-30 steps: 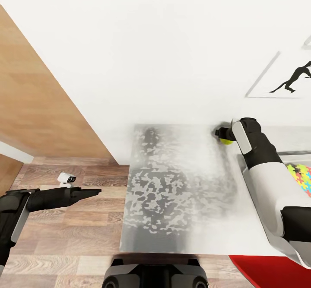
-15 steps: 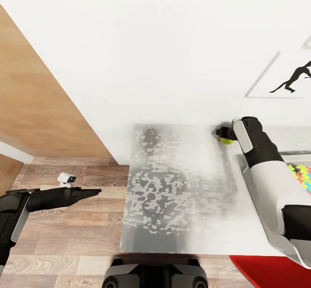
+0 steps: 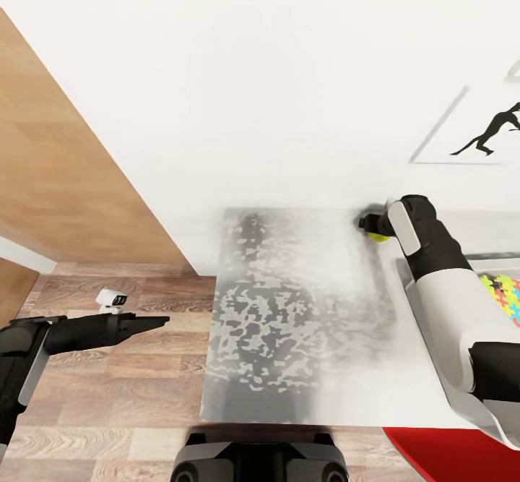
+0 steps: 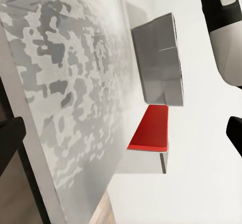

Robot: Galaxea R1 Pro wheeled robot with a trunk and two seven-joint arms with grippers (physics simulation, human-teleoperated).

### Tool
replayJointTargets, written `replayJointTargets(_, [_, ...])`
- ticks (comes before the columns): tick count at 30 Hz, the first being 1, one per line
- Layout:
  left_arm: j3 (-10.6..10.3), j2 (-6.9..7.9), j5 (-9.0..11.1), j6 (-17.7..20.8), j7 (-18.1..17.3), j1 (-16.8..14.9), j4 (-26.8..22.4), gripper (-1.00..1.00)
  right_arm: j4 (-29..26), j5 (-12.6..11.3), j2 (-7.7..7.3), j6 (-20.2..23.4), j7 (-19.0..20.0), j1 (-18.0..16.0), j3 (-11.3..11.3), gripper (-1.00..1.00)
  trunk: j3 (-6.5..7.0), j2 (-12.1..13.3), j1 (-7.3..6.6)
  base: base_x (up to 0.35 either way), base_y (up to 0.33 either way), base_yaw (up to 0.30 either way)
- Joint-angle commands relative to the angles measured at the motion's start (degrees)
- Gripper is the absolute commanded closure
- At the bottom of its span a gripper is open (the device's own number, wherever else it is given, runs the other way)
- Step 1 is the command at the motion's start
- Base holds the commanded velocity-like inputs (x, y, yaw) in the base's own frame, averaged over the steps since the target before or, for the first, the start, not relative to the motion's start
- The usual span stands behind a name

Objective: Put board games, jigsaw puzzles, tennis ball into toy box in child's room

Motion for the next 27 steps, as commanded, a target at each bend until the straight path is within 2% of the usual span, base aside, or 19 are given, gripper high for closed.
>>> replayJointTargets(1, [-0.02, 0.02, -0.03, 0.61, -0.22, -0.02, -0.02, -1.00, 0.00, -0.59, -0.07, 0.24, -0.55, -0.04, 0.22, -1.00, -0.08, -0.09, 0.03, 0.000, 0.000, 0.000])
replayJointTargets(9, [-0.03, 0.02, -0.03, 0.62, -0.22, -0.02, -0.02, -1.00, 0.11, -0.60, -0.51, 0.57, -0.51, -0.04, 0.08, -1.00, -0.08, -0.09, 0.03, 0.000, 0.000, 0.000])
replayJointTargets(10, [-0.03, 0.02, -0.03, 0.63, -0.22, -0.02, -0.02, -1.00, 0.09, -0.61, -0.54, 0.58, -0.50, -0.04, 0.03, 1.00, -0.08, -0.09, 0.03, 0.000, 0.000, 0.000])
replayJointTargets(27, [-0.04, 0.02, -0.03, 0.63, -0.22, -0.02, -0.02, -1.00, 0.05, -0.59, -0.59, 0.60, -0.49, -0.57, -0.24, 1.00, -0.08, -0.09, 0.03, 0.000, 0.000, 0.000])
